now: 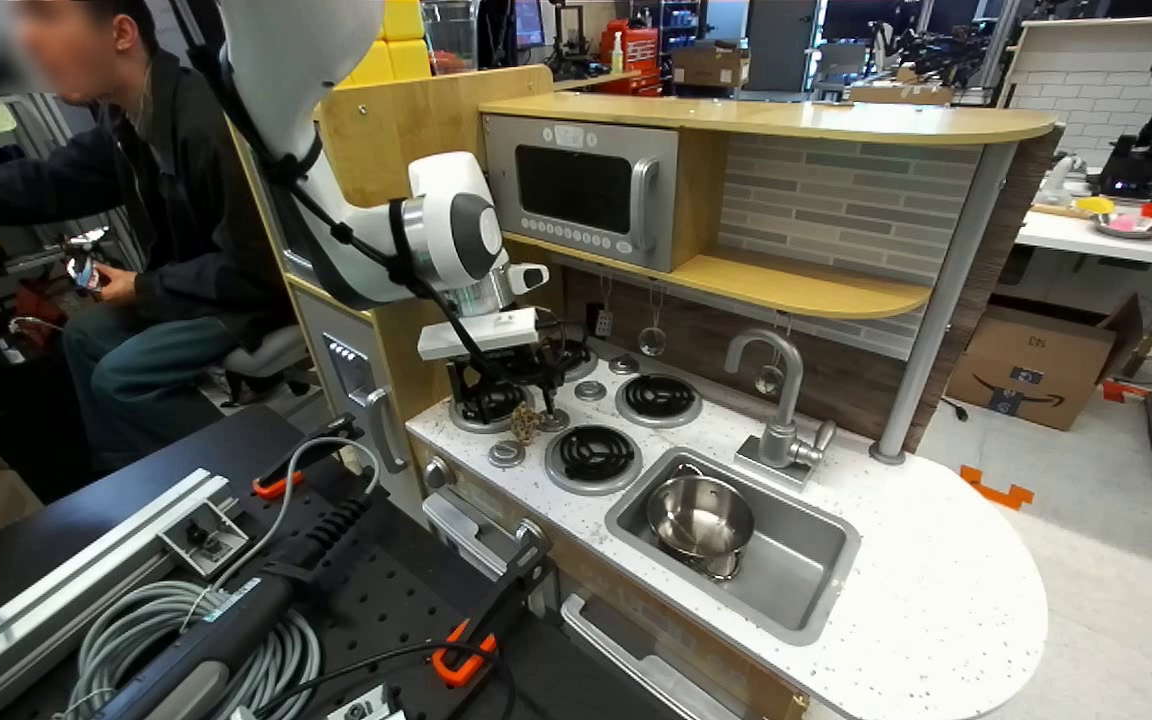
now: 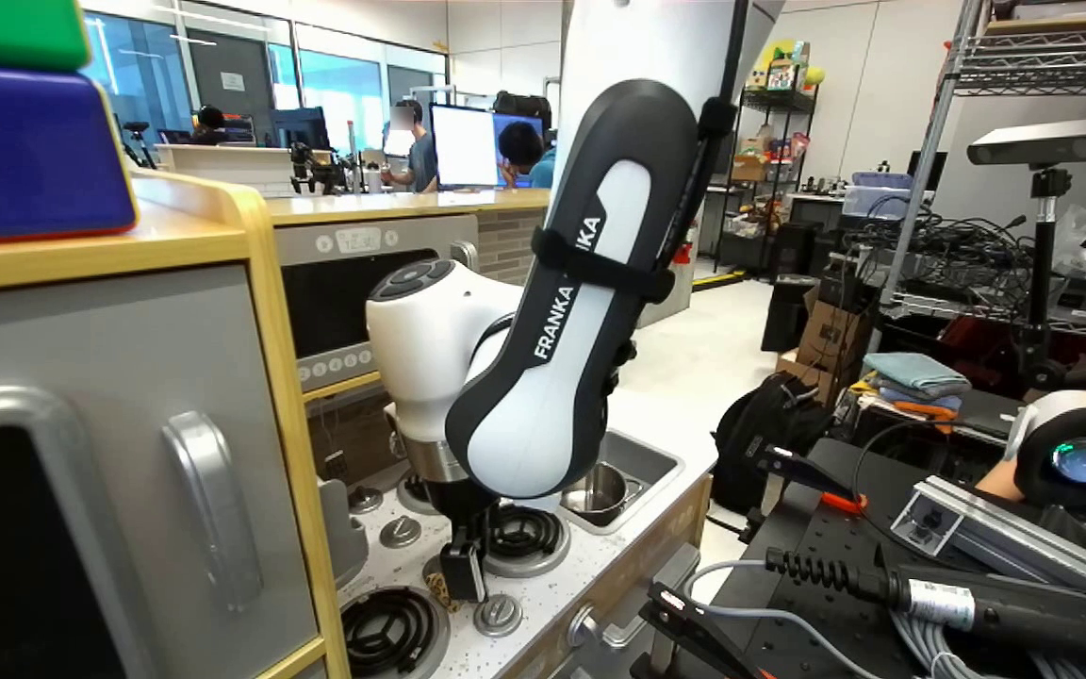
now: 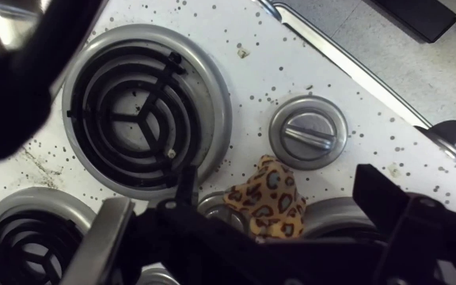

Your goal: Pick the stuffed animal on the stove and put it in the pot

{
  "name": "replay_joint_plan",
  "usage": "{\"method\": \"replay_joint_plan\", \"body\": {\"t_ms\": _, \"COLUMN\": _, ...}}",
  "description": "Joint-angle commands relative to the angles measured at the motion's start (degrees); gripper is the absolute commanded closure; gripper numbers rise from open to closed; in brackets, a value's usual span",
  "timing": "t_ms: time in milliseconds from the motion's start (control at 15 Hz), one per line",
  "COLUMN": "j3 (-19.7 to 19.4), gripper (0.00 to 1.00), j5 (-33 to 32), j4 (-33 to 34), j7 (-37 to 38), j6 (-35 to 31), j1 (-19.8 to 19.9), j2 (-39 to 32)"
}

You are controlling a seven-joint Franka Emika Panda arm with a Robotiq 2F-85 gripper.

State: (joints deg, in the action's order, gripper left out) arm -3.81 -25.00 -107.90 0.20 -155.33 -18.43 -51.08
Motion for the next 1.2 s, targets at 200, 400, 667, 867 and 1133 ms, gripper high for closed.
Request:
{"method": "replay_joint_plan", "body": {"t_ms": 200, "j3": -0.34, "gripper": 0.00, "j5": 0.75, "j4": 5.49, "j7": 0.12, "j6": -0.02, "j1": -0.91, "j2": -4.59}}
{"method": "replay_joint_plan", "body": {"t_ms": 400, "j3": -0.94, "gripper": 0.00, "j5": 0.39, "j4": 7.41, "j7": 0.47, "j6": 0.32, "j1": -1.87, "j2": -6.78}}
{"method": "replay_joint_plan", "body": {"t_ms": 667, "j3": -0.91, "gripper": 0.42, "j5": 0.45, "j4": 8.69, "j7": 0.31, "j6": 0.09, "j1": -2.54, "j2": -8.58}}
{"method": "replay_joint_plan", "body": {"t_ms": 867, "j3": -0.71, "gripper": 0.66, "j5": 0.63, "j4": 8.32, "j7": 0.15, "j6": -0.28, "j1": -2.49, "j2": -7.65}}
{"method": "replay_joint_plan", "body": {"t_ms": 1133, "j3": -0.11, "gripper": 0.96, "j5": 1.14, "j4": 7.10, "j7": -1.21, "j6": -0.94, "j1": -0.37, "j2": -4.55}}
